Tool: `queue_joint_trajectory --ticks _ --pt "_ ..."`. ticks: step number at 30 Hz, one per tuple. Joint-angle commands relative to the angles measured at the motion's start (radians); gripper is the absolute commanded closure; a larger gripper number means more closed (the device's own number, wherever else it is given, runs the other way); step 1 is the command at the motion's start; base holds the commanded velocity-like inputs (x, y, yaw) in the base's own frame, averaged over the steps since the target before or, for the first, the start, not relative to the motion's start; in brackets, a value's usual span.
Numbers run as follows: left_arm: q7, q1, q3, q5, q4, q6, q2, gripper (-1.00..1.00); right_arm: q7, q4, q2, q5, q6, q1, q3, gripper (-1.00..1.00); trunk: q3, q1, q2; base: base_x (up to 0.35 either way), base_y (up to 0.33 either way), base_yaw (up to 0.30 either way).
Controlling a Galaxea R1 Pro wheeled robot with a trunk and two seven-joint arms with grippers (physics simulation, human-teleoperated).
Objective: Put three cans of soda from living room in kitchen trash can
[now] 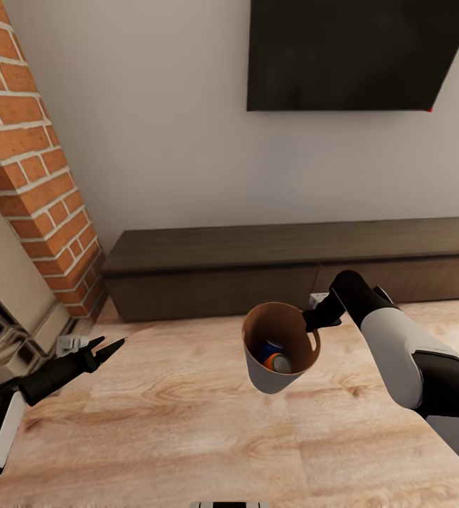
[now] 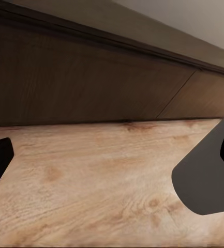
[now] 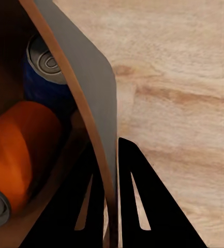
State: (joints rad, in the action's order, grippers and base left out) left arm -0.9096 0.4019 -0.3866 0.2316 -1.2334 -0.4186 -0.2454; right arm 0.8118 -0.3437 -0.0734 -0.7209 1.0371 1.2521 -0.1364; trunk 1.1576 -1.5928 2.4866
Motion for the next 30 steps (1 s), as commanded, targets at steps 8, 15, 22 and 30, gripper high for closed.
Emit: queue_joint_trajectory --ticks 8,15,22,30 --pt "-0.001 0.000 0.000 0.000 0.000 -0.009 0.000 -1.00 0.005 0.000 0.000 0.026 0.010 0.000 -0.006 1.00 0.000 0.000 0.000 -0.211 0.225 0.000" --pt "-0.024 -0.009 -0.020 0.019 -0.023 0.009 -0.011 -1.00 -0.007 -0.005 -0.009 -0.003 -0.013 -0.015 0.003 1.00 0.000 0.000 0.000 -0.109 0.088 0.000" --pt "-0.063 -0.009 -0.020 0.019 -0.054 0.048 -0.011 -1.00 -0.007 -0.005 -0.009 -0.154 -0.050 -0.015 0.009 1.00 0.000 0.000 0.000 0.000 0.000 0.000" --pt "-0.073 -0.009 -0.020 0.019 -0.054 0.052 -0.011 -1.00 -0.007 -0.005 -0.009 -0.246 -0.064 -0.015 0.003 1.00 0.000 0.000 0.000 0.000 0.000 0.000"
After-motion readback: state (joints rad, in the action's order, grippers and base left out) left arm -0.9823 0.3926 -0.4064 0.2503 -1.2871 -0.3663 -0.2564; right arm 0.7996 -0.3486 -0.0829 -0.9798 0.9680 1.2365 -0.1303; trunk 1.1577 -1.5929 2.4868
